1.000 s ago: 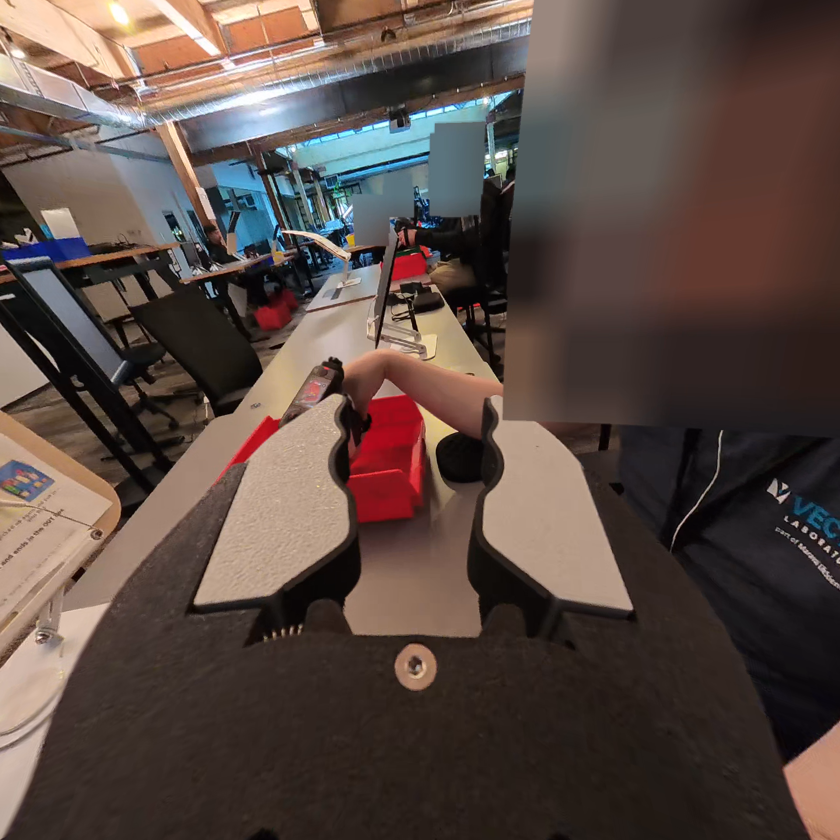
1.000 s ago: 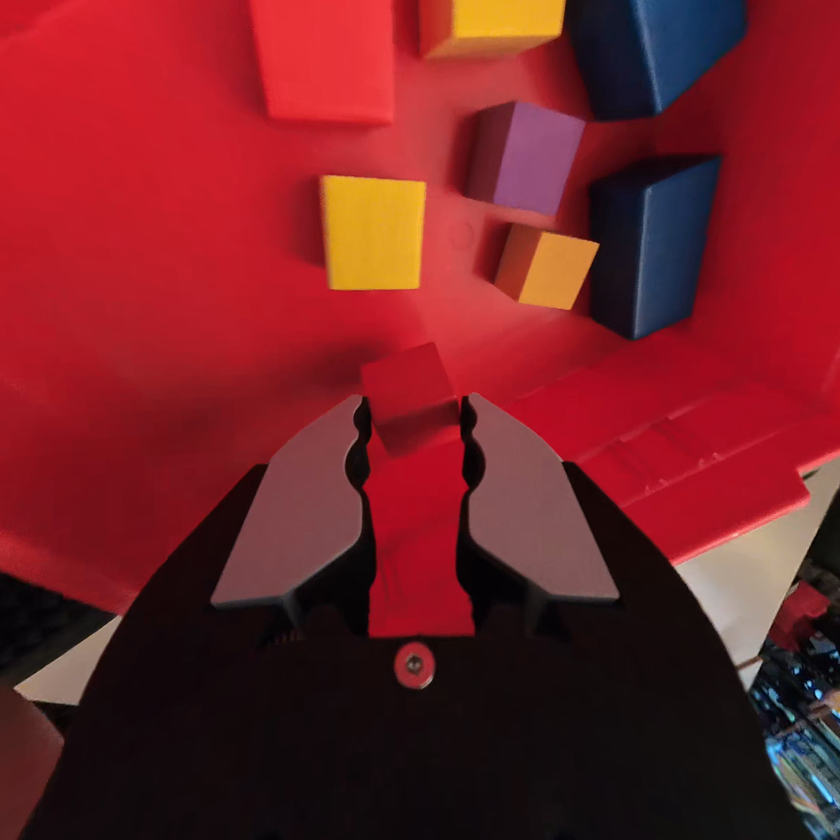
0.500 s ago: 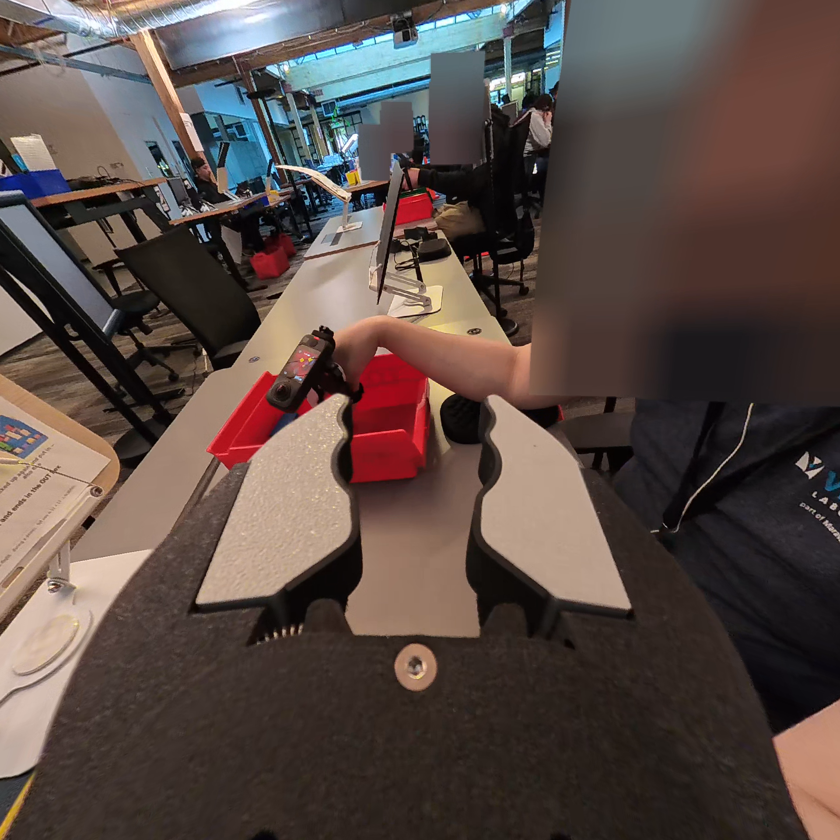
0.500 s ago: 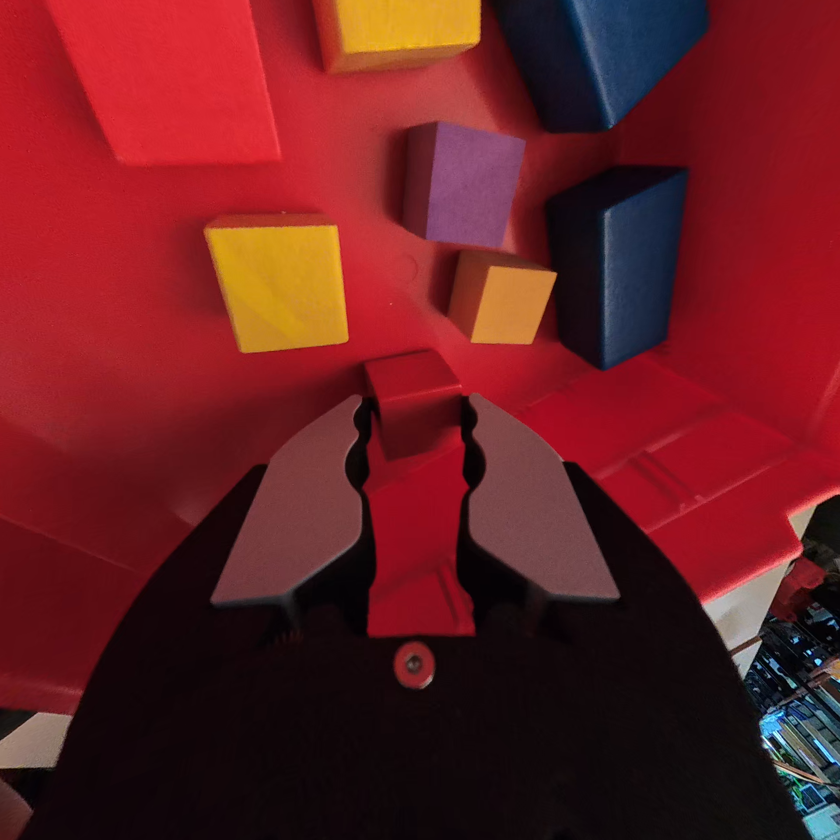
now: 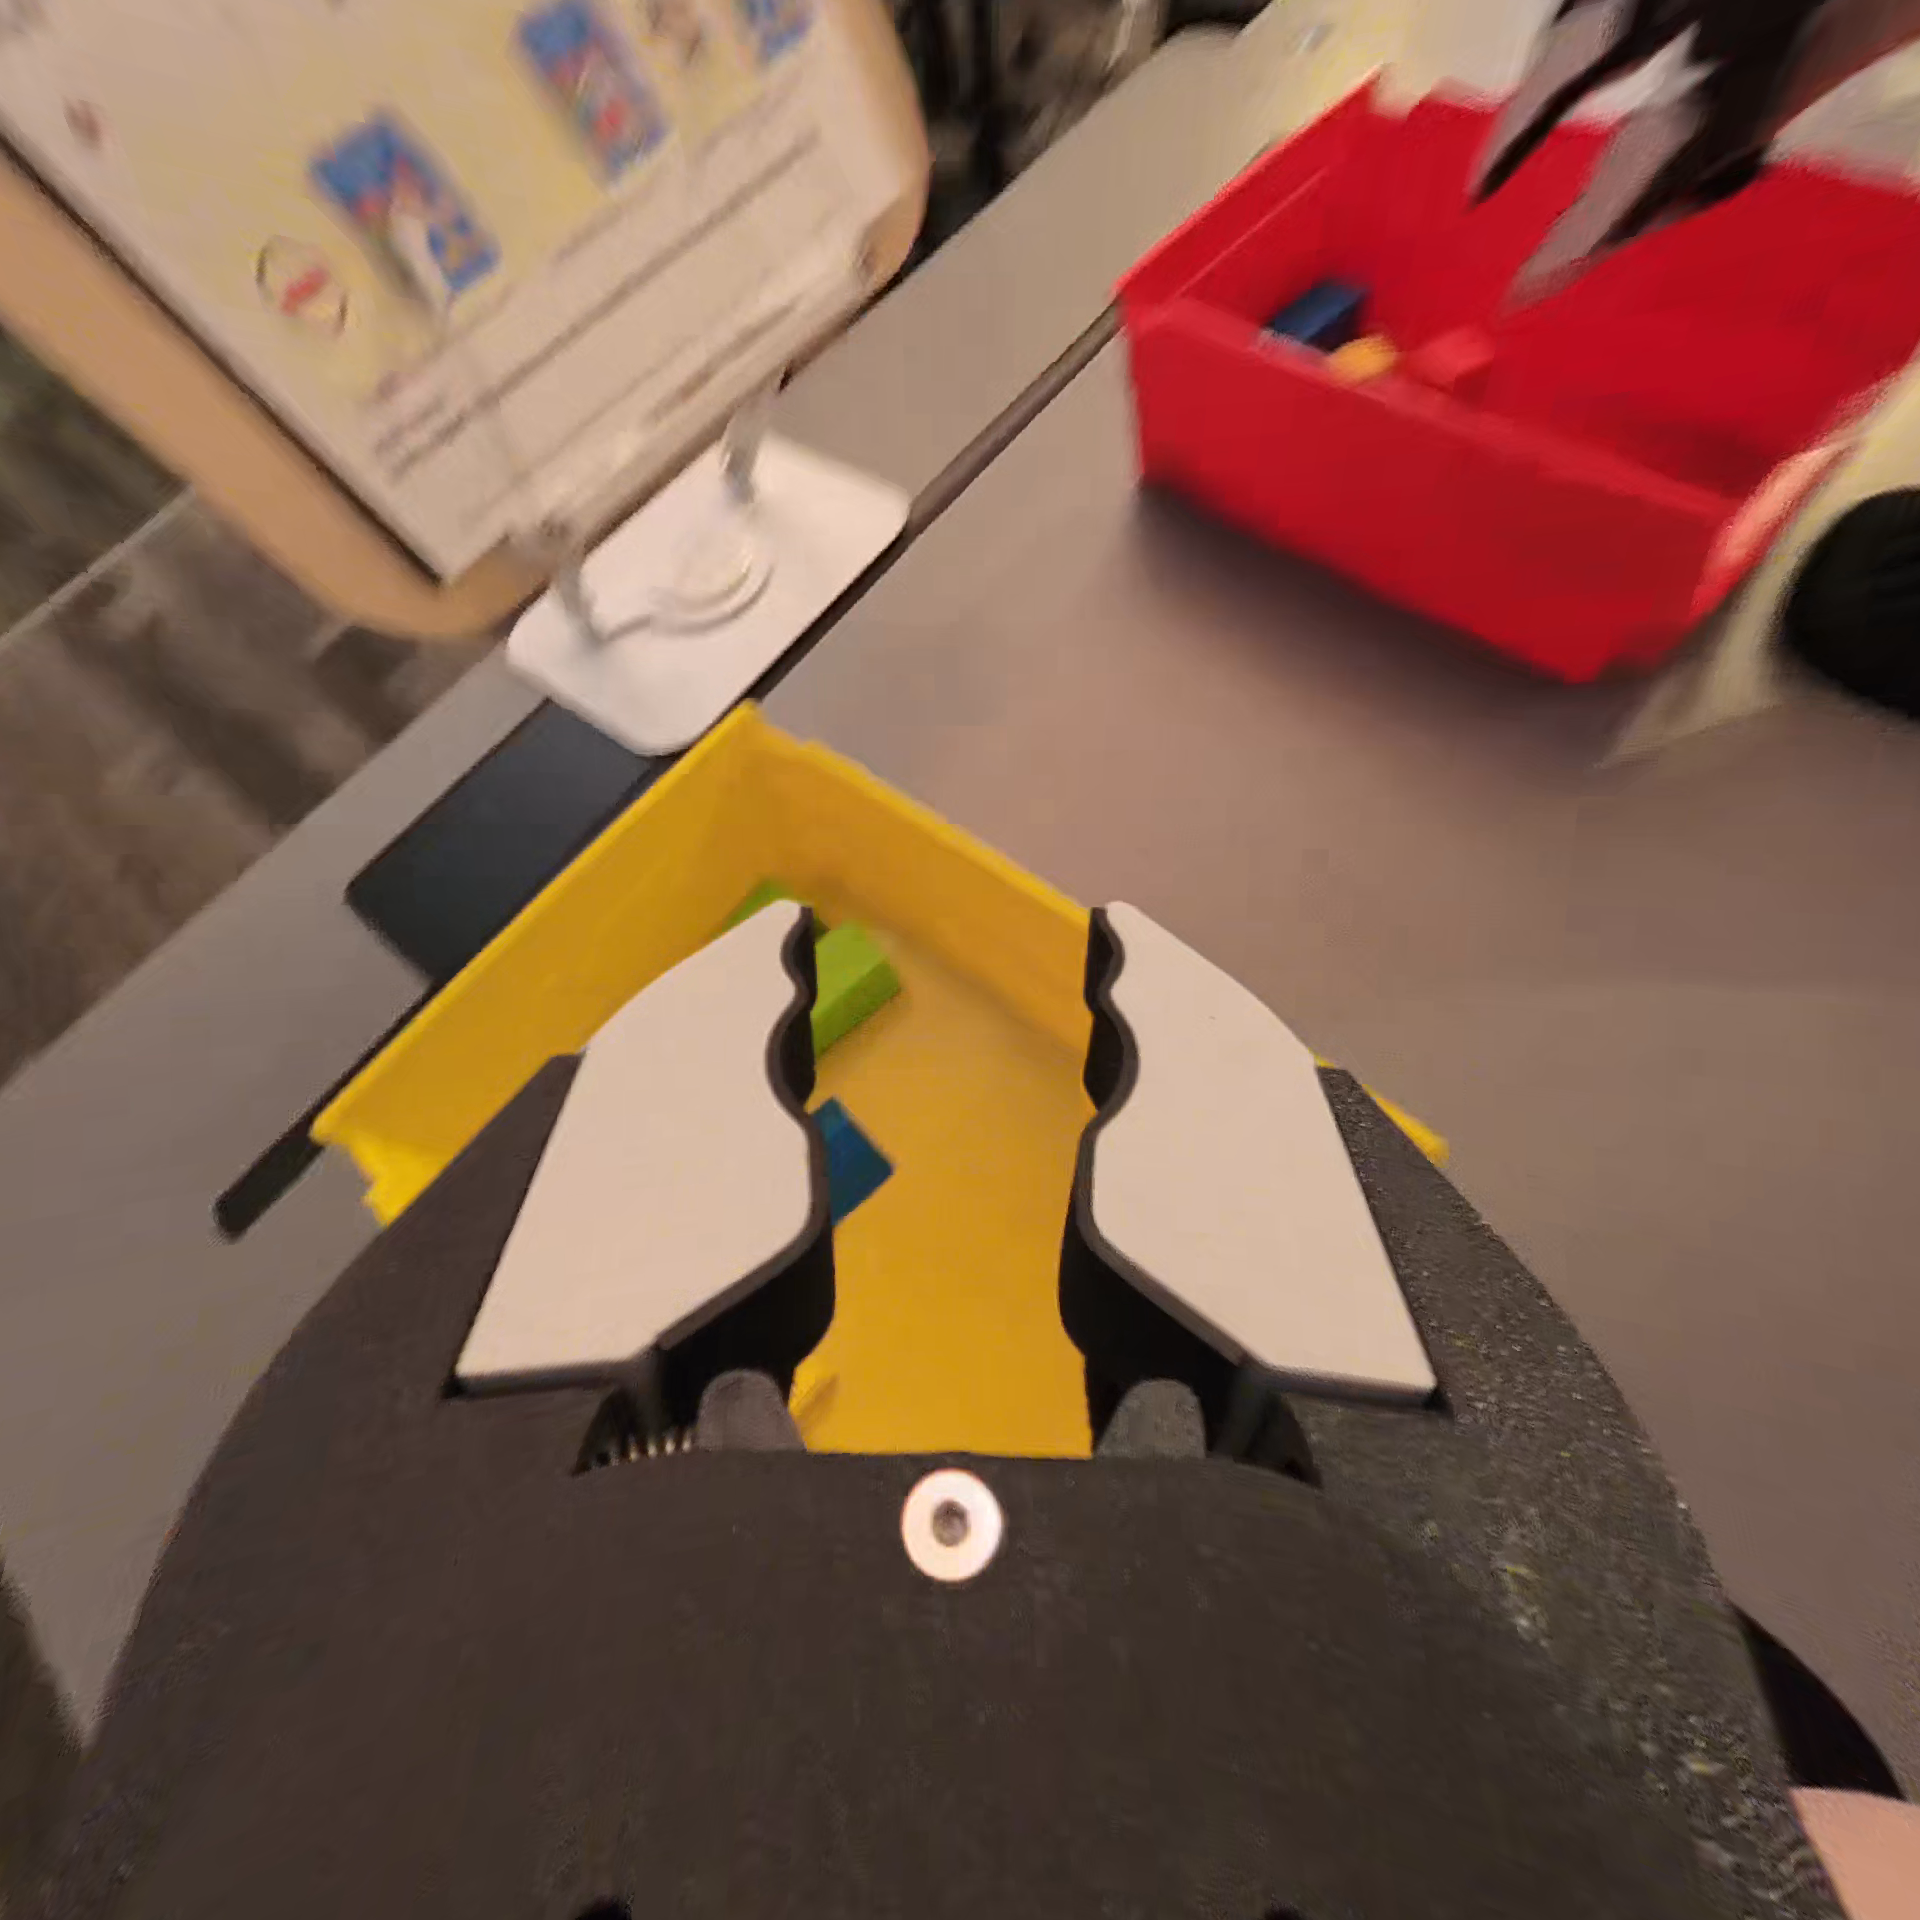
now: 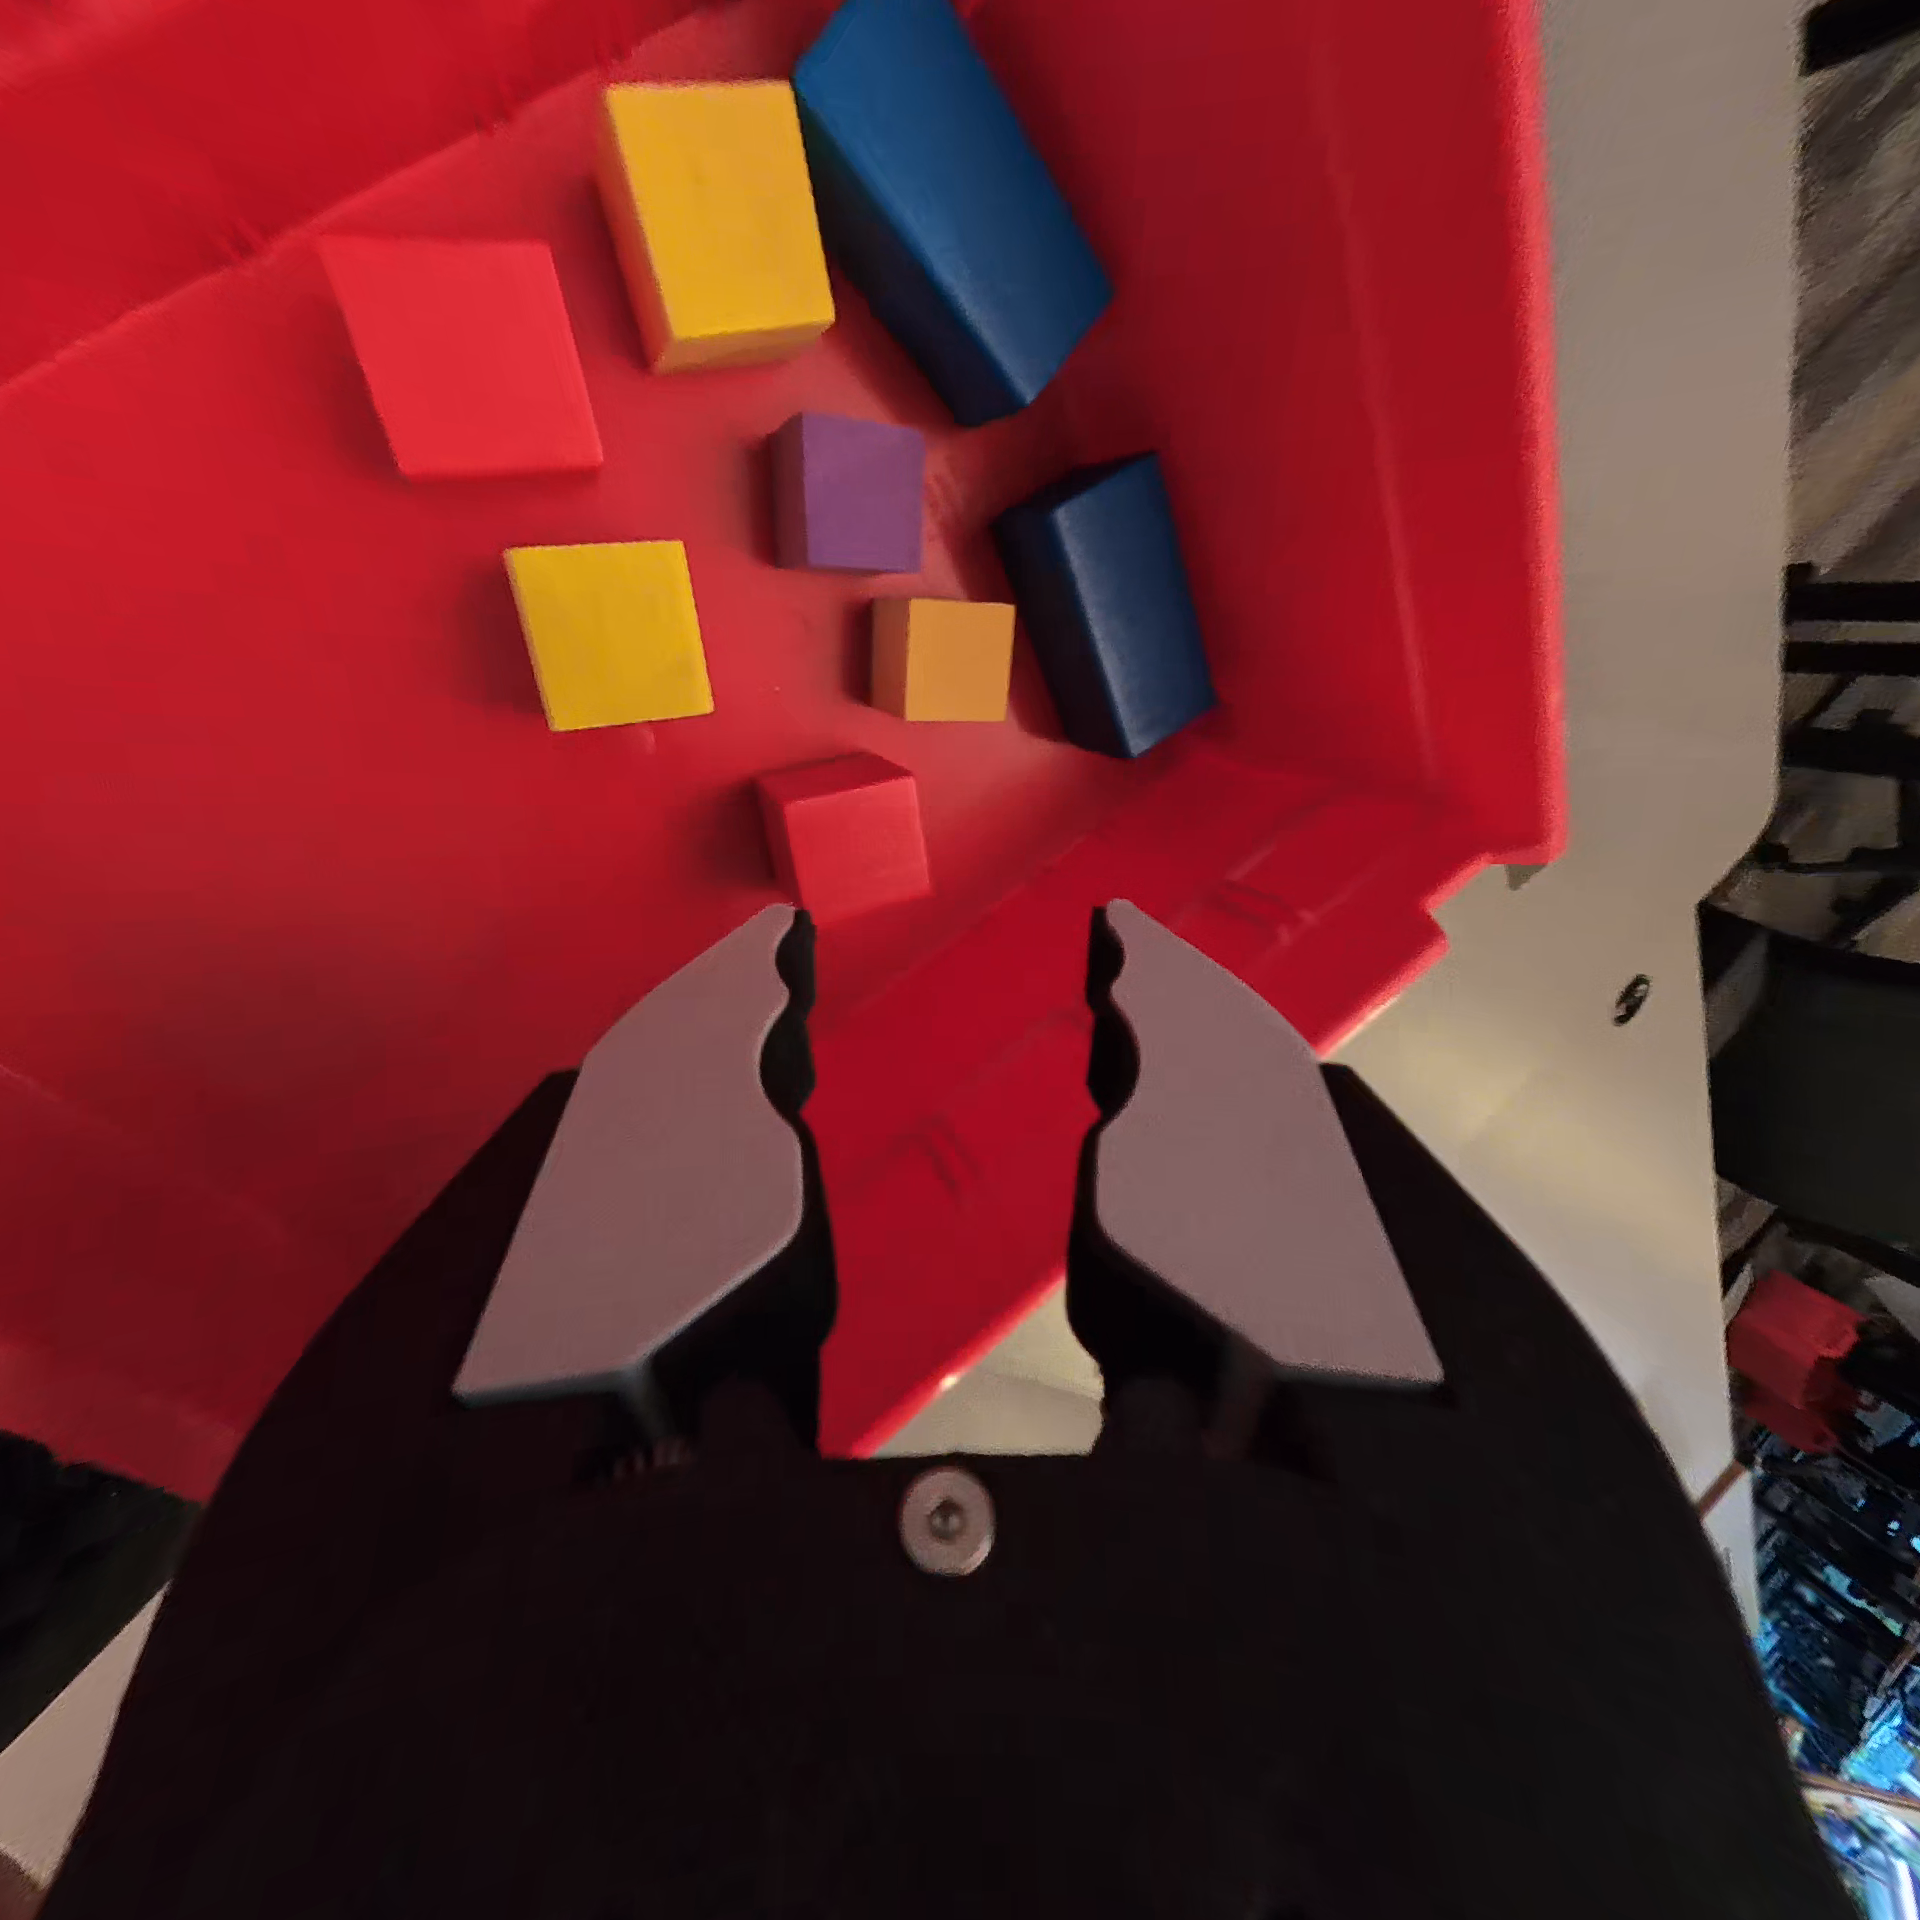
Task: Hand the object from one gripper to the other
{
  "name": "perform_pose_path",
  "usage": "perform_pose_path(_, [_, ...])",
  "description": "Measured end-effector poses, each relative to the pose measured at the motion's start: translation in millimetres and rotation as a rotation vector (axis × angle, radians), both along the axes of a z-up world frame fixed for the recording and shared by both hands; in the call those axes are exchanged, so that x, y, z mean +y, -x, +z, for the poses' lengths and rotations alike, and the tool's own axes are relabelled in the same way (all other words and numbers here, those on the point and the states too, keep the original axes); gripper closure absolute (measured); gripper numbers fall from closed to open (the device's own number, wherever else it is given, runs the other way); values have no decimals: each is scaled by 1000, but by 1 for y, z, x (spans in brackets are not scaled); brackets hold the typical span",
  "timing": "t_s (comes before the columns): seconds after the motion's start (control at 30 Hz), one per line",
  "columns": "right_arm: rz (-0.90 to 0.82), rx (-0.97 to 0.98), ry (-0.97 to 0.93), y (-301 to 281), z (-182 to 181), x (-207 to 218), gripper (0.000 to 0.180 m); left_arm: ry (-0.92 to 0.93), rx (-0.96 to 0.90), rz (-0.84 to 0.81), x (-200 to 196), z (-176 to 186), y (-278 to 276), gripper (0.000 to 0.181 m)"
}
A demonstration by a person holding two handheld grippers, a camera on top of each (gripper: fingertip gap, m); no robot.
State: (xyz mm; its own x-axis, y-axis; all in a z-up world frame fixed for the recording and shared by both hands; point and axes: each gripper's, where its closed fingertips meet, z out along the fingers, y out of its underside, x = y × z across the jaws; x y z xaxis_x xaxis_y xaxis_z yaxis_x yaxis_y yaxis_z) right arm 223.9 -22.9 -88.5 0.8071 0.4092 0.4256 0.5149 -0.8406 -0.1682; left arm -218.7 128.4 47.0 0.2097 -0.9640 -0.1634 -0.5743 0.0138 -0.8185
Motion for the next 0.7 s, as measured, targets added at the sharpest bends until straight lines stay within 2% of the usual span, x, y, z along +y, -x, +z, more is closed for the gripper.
perform_pose_path(0.13, [31, -17, -42, 7, 12, 3, 128, 48, 101, 150, 43, -38, -3, 138])
perform_pose_path(0.33, [46, -23, -25, 9, 9, 3, 128, 116, 181, 138, 73, -104, -29, 137])
perform_pose_path(0.43, [40, -26, -17, 7, 8, 1, 128, 190, 199, 214, 86, -129, -39, 135])
perform_pose_path(0.53, [36, -29, -16, 5, 8, 0, 128, 224, 237, 303, 94, -146, -45, 119])
perform_pose_path(0.6, [36, -28, -19, 5, 9, -1, 128, 211, 304, 397, 101, -156, -41, 100])
perform_pose_path(0.7, [35, -25, -18, 4, 9, -3, 128, 221, 342, 474, 104, -167, -42, 99])
